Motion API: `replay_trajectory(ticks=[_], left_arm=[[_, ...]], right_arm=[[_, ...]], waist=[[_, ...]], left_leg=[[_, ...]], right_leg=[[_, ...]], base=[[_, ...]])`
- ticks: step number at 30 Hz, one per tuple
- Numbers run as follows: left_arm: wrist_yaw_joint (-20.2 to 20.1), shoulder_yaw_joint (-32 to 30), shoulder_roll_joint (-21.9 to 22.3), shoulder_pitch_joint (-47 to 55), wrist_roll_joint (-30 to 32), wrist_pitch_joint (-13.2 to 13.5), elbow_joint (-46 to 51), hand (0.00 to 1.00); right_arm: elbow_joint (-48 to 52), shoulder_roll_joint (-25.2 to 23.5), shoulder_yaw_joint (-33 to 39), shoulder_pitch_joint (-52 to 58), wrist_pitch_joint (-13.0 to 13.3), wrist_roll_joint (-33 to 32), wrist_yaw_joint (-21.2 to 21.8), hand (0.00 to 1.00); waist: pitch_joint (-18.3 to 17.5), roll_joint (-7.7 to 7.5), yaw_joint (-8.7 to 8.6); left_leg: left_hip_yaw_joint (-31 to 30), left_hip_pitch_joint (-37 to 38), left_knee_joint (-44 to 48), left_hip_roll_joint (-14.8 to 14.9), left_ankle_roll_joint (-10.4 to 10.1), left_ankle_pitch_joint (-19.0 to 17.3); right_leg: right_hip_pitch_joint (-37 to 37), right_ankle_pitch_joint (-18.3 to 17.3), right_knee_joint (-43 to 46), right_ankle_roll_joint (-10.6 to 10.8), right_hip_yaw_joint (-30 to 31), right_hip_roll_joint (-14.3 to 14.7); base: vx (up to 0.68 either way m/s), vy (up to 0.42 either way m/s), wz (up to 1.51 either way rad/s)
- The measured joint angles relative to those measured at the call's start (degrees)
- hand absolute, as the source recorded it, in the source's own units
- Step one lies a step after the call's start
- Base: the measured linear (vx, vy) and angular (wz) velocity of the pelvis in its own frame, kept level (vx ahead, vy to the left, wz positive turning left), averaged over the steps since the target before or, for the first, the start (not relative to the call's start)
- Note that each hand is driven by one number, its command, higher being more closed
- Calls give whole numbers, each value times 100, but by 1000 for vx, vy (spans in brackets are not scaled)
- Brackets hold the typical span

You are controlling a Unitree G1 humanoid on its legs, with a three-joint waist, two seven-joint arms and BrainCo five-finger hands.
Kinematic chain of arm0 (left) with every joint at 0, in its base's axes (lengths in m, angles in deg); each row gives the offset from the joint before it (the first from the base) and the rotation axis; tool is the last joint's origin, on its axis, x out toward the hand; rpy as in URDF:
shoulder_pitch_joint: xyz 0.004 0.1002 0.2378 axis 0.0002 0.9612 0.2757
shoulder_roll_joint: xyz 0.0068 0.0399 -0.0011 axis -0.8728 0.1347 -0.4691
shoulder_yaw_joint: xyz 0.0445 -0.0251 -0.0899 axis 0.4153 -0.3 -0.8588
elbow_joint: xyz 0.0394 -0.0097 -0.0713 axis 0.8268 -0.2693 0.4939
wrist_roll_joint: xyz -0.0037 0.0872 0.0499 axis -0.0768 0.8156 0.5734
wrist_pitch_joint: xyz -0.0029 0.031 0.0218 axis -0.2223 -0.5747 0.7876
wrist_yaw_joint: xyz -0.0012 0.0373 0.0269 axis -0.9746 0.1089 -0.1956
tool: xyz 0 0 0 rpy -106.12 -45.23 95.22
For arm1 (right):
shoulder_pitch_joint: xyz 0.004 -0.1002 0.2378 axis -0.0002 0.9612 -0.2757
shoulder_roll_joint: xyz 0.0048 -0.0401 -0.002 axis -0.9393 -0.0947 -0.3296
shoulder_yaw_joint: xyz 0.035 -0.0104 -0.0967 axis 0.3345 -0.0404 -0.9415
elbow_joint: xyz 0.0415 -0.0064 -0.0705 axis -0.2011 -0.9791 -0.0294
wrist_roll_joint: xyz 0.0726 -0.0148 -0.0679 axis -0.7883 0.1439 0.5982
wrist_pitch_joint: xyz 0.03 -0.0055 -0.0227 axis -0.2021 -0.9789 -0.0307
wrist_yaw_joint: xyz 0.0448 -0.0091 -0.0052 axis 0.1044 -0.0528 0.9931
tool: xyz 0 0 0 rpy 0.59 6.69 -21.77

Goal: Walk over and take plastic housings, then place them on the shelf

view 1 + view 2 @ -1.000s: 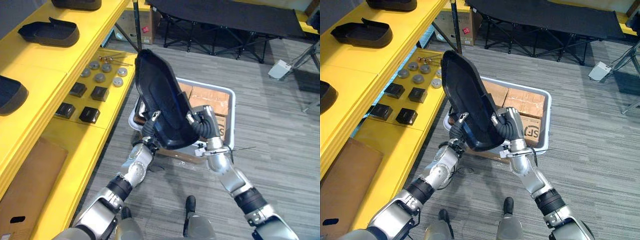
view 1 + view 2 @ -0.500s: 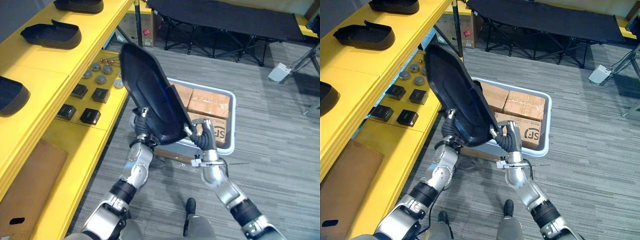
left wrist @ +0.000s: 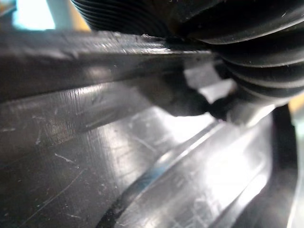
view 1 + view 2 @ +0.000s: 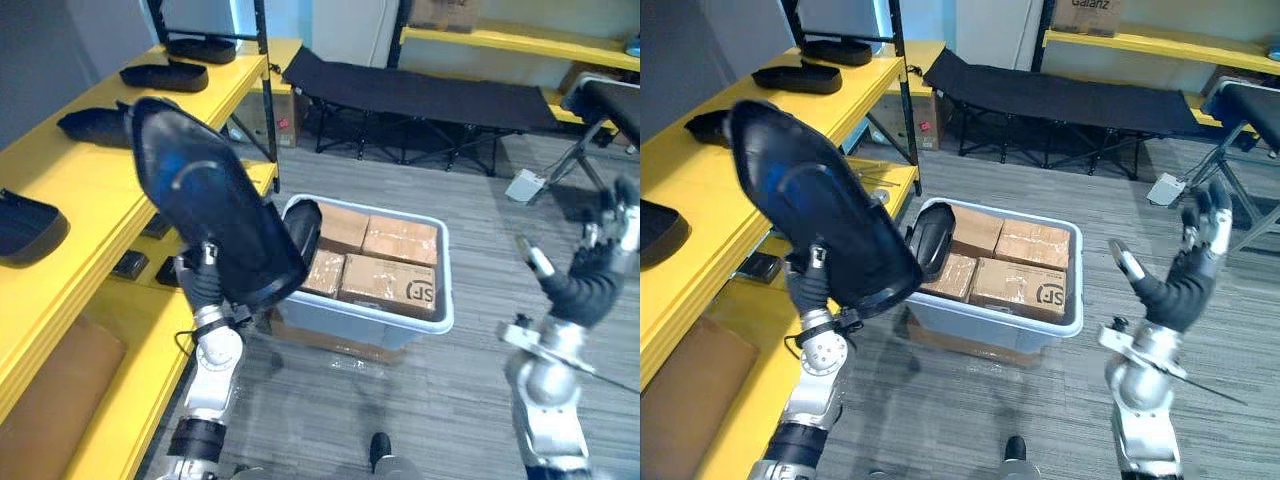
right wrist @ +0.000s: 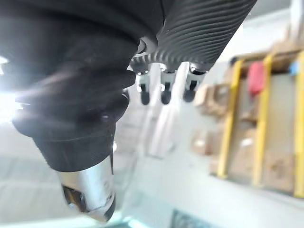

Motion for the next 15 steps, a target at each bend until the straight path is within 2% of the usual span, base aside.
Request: replay_trajectory(ticks=[1, 4, 8, 10, 12, 13, 15], left_arm=[[11, -13, 2, 123, 214, -12, 303, 100], [-27, 130, 38, 617, 251, -16, 1278, 100], [-46, 253, 254, 1339, 226, -38, 1871, 100], [-74, 223, 463, 1732, 166, -51, 2131, 100], [-206, -23, 579, 2207, 178, -183, 2556, 100], [-265, -154, 584, 2314, 187, -236, 2667, 100], [-362, -819, 576, 2666, 167, -283, 2876, 100]], right_arm=[[-33, -120, 27, 277, -56, -353, 269, 0], [-468, -535, -123, 681, -248, -703, 774, 0], [-976, -776, -640, 751, -361, -910, 1147, 0], [-1194, -818, -945, 620, -359, -1019, 1159, 0], [-1665, -784, -1310, 53, -348, -983, 1137, 0], [-1808, -743, -1436, -154, -343, -949, 1131, 0], [-2265, -395, -1990, -963, -343, -210, 1131, 0]], waist=[[-36, 61, -7], [-96, 182, -23], [-149, 301, 45], [-145, 316, 179], [-139, 325, 476], [-138, 326, 557], [-134, 338, 919]], left_leg=[[33, 8, 0, 2, -6, -11], [122, -22, 7, -1, -3, -47], [-55, -173, 42, -32, 13, -83], [-345, -279, 73, -72, 18, -69], [-793, -399, 162, -143, 41, -52], [-902, -433, 180, -162, 47, -47], [-1367, -593, 232, -283, 77, -8]], right_leg=[[-15, -11, -2, 7, 31, 2], [-93, -26, -6, -9, 105, 0], [-50, -34, -65, -2, -52, -39], [75, -44, -78, 39, -338, -87], [330, -66, -90, 71, -778, -147], [396, -74, -91, 82, -908, -161], [641, -121, -124, 137, -1388, -217]], base=[[1, 8, -11], [11, 13, -15], [16, 12, 20], [30, 14, 69], [38, 20, 93], [20, 17, 101], [13, 14, 100]])
